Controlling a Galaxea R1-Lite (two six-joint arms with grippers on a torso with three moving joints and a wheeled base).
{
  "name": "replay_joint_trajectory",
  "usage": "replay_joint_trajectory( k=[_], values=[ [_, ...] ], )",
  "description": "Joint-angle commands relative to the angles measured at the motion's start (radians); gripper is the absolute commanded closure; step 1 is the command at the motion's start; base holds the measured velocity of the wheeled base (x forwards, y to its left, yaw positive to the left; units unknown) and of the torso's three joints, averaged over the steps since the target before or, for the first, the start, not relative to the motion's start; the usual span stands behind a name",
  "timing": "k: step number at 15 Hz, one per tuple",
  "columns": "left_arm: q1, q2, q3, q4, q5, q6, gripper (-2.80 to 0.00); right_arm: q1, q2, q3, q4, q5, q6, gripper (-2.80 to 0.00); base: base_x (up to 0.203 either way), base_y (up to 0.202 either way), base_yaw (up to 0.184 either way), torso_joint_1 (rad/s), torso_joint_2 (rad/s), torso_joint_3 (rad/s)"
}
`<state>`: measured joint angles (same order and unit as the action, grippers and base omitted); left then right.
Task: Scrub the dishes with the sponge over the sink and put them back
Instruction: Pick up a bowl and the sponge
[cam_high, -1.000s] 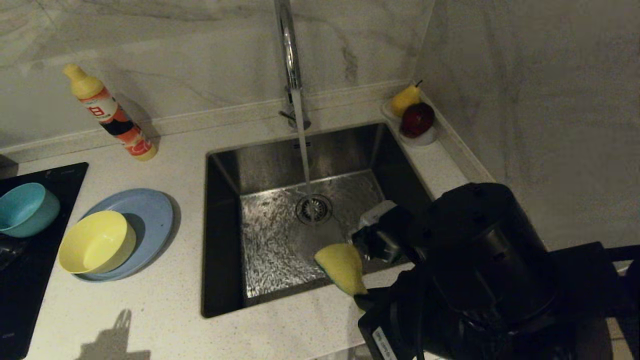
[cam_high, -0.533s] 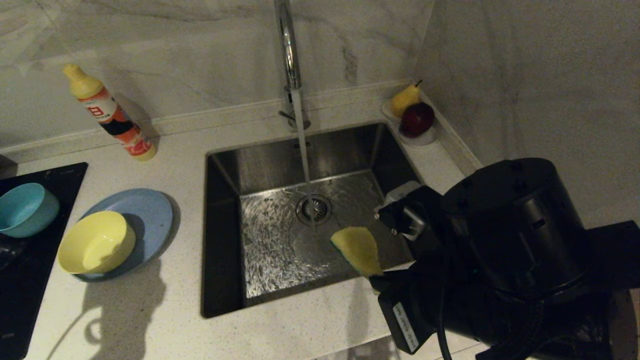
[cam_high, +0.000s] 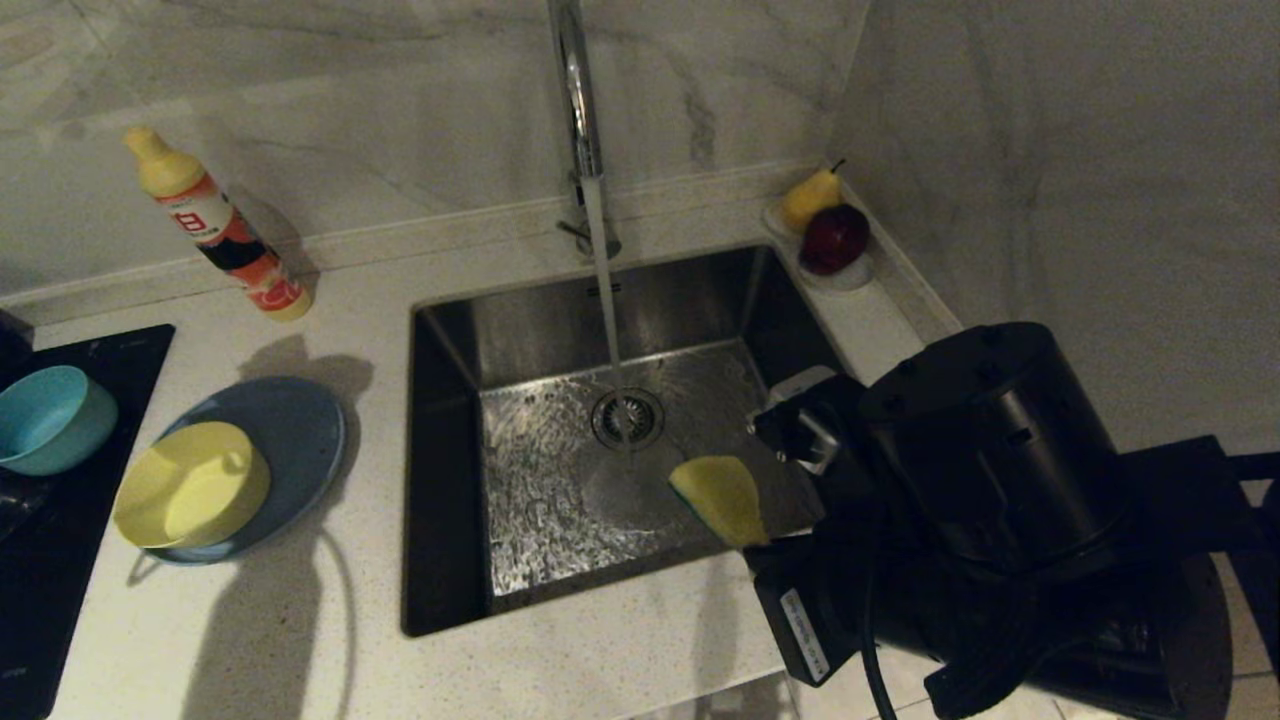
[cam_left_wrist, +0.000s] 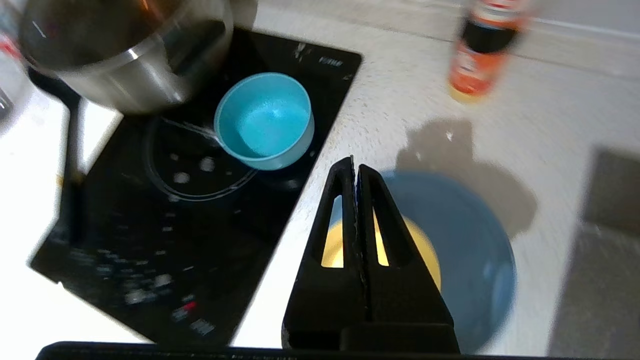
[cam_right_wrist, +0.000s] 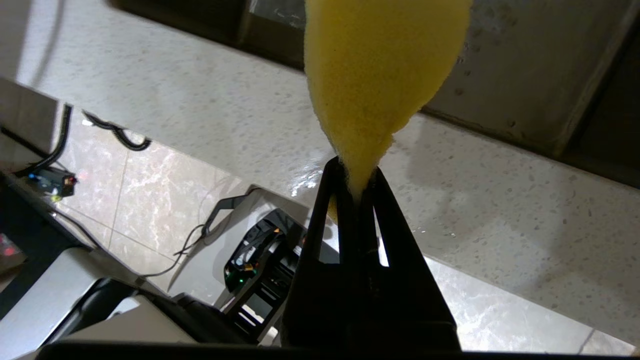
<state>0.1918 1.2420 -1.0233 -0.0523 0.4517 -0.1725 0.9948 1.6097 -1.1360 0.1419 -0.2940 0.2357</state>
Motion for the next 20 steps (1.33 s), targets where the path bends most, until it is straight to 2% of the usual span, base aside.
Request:
replay_joint_trajectory(
  k=[1, 3, 5, 7, 8, 9, 11, 12, 14, 19, 20],
  values=[
    [0.123, 0.223, -0.097, 0.002, -0.058, -0.076, 0.00, -0.007, 0.018, -0.008, 0.001, -0.001, -0.004, 0.00, 0.000, 0.000, 0.000, 0.000, 0.00, 0.000],
    [0.219, 0.296, -0.139, 0.005, -0.126, -0.140, 0.00, -0.007, 0.026, -0.011, 0.001, -0.001, -0.006, 0.00, 0.000, 0.000, 0.000, 0.000, 0.00, 0.000],
    [0.303, 0.343, -0.169, 0.009, -0.162, -0.198, 0.00, -0.007, 0.036, -0.011, 0.001, -0.001, -0.006, 0.00, 0.000, 0.000, 0.000, 0.000, 0.00, 0.000],
    [0.370, 0.365, -0.175, 0.015, -0.243, -0.232, 0.00, -0.005, 0.041, -0.011, -0.007, -0.001, -0.004, 0.00, 0.000, 0.000, 0.000, 0.000, 0.00, 0.000],
    [0.394, 0.371, -0.181, 0.027, -0.275, -0.264, -2.80, -0.006, 0.050, -0.011, -0.016, -0.001, -0.006, 0.00, 0.000, 0.000, 0.000, 0.000, 0.00, 0.000],
    [0.418, 0.376, -0.193, 0.037, -0.293, -0.309, -2.80, -0.006, 0.050, -0.011, -0.021, -0.001, -0.007, 0.00, 0.000, 0.000, 0.000, 0.000, 0.00, 0.000],
    [0.467, 0.378, -0.198, 0.046, -0.319, -0.340, -2.80, -0.005, 0.046, -0.011, -0.021, -0.001, -0.007, 0.00, 0.000, 0.000, 0.000, 0.000, 0.00, 0.000],
    [0.482, 0.378, -0.194, 0.058, -0.354, -0.354, -2.80, -0.007, 0.050, -0.011, -0.022, -0.002, -0.007, 0.00, 0.000, 0.000, 0.000, 0.000, 0.00, 0.000],
    [0.506, 0.380, -0.197, 0.096, -0.370, -0.400, -2.80, -0.007, 0.053, -0.011, -0.022, -0.002, -0.010, 0.00, 0.000, 0.000, 0.000, 0.000, 0.00, 0.000],
    [0.607, 0.443, -0.176, 0.105, -0.413, -0.407, -2.80, -0.010, 0.050, -0.010, -0.021, -0.004, -0.012, 0.00, 0.000, 0.000, 0.000, 0.000, 0.00, 0.000],
    [0.635, 0.457, -0.172, 0.106, -0.444, -0.409, -2.80, -0.015, 0.052, -0.011, -0.021, -0.002, -0.012, 0.00, 0.000, 0.000, 0.000, 0.000, 0.00, 0.000]
  ],
)
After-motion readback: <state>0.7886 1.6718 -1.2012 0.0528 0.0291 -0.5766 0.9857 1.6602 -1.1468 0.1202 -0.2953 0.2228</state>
